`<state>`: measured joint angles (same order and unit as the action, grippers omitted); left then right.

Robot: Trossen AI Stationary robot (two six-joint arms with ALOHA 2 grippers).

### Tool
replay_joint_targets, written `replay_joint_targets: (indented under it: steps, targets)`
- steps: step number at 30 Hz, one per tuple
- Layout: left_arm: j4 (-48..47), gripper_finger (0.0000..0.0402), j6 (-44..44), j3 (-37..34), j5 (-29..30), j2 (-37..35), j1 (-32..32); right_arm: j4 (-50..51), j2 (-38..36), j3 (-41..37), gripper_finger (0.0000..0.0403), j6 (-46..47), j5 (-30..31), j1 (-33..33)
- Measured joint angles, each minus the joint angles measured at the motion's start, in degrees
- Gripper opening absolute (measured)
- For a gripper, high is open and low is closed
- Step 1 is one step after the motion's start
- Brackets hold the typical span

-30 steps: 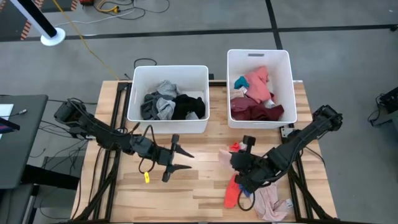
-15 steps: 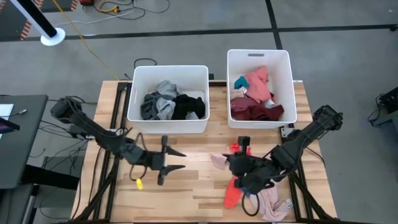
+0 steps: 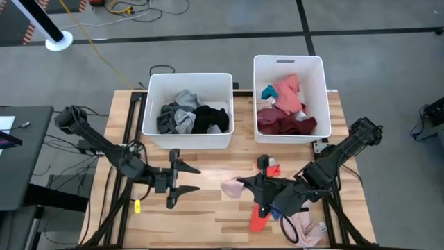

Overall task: Sort clothes
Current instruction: Put the light pink sock into the right white laundry organizer

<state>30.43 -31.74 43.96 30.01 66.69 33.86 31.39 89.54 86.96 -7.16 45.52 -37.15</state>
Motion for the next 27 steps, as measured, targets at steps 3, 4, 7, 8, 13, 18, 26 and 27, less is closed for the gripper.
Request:
replay_joint_targets:
  steps: [3,4,7,8,13,18,26,27]
  targets:
    - [-6.04,0.0254,3.69,3.65,-4.63,1.55,-2.33,-2.82,0.0,0.0,0.0,-4.03,-0.09,0.12]
    - [-7.54,0.0258,4.51,5.04,-6.34,2.24,-3.18,-3.66,0.0,0.0,0.0,-5.42,-0.15,0.16]
    - [-12.45,0.0263,5.98,9.14,-10.57,4.51,-5.36,-6.4,0.0,0.0,0.0,-9.0,-0.17,0.29]
    - [-13.92,0.0263,6.35,10.5,-11.88,5.54,-6.06,-7.14,0.0,0.0,0.0,-9.89,-0.17,0.39]
    - [-19.25,0.0262,7.85,16.37,-17.91,10.92,-9.02,-7.95,0.0,0.0,0.0,-11.38,-0.19,0.99]
    - [-19.56,0.0261,8.99,20.67,-18.11,16.16,-11.85,-7.5,0.0,0.0,0.0,-11.54,-0.17,1.32]
    - [-23.42,0.0201,4.89,26.08,-20.25,20.58,-14.26,-2.49,0.0,0.0,0.0,-9.44,2.69,0.98]
    - [-24.33,0.0179,4.19,26.62,-20.44,20.85,-14.49,-1.44,0.0,0.0,0.0,-8.86,3.11,0.82]
